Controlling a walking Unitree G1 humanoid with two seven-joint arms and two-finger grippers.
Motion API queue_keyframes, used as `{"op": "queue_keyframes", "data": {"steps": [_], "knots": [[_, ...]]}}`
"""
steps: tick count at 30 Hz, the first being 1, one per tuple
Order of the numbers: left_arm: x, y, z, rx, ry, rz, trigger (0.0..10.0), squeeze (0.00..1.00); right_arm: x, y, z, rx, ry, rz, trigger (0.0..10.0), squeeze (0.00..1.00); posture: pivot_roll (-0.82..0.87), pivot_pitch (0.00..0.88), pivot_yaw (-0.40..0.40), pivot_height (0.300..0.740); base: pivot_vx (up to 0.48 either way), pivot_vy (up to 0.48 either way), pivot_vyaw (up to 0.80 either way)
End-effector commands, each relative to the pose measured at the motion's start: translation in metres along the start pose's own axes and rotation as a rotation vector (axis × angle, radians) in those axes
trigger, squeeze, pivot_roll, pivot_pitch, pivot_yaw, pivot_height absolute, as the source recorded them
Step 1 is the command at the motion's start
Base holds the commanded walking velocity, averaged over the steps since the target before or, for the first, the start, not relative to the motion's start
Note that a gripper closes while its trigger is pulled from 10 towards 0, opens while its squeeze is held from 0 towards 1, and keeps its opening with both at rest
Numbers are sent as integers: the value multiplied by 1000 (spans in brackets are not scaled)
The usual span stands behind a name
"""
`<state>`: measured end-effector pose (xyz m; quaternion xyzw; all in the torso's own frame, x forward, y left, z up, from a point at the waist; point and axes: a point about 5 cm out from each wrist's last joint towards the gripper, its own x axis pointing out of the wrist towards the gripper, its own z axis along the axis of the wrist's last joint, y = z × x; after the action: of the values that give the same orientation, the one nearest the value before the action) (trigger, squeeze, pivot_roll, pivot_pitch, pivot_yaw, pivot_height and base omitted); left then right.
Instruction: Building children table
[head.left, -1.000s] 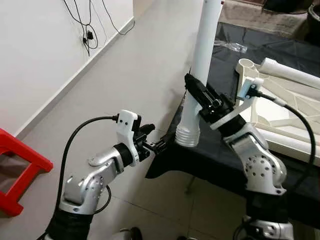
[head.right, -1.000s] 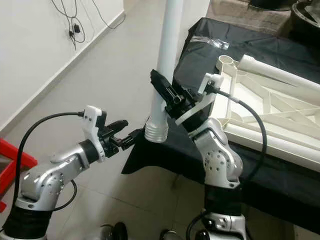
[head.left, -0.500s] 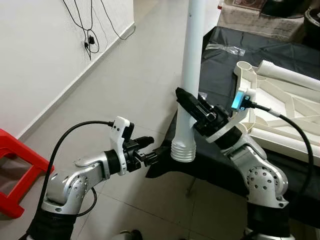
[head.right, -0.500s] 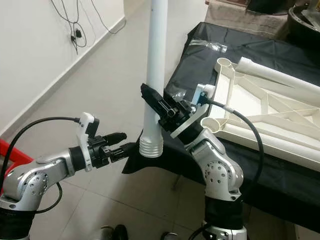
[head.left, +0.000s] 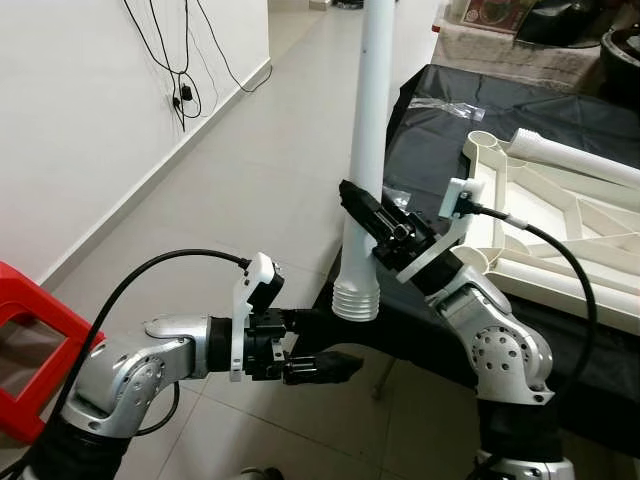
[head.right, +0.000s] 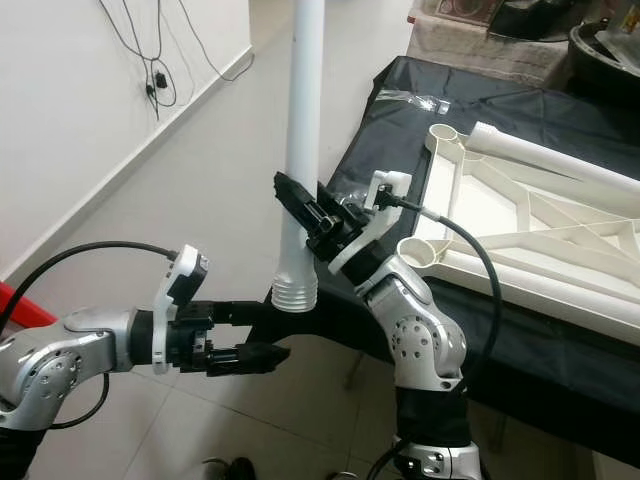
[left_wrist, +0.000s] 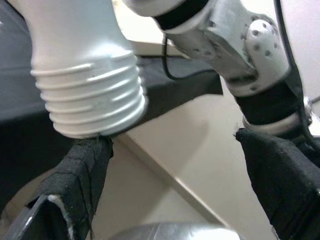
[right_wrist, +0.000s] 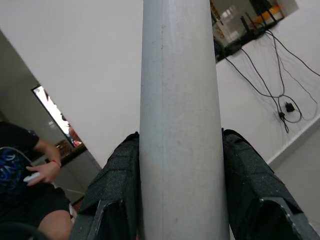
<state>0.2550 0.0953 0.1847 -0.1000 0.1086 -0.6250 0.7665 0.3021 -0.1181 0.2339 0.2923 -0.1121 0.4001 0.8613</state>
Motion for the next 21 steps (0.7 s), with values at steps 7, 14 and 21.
{"op": "queue_keyframes", "data": {"steps": [7,14,21], "knots": [[2,7,-3,18,14,36,10000,0,-1,18,-9,49,25,111,0,0,91,122,-41,740,0,0,0],[0,8,-9,5,10,59,10000,0,-1,21,-9,62,33,145,0,0,90,123,-41,740,0,0,0],[10,12,-4,1,-34,51,10000,0,-2,29,-11,83,38,176,0,0,85,125,-39,740,0,0,0]]}}
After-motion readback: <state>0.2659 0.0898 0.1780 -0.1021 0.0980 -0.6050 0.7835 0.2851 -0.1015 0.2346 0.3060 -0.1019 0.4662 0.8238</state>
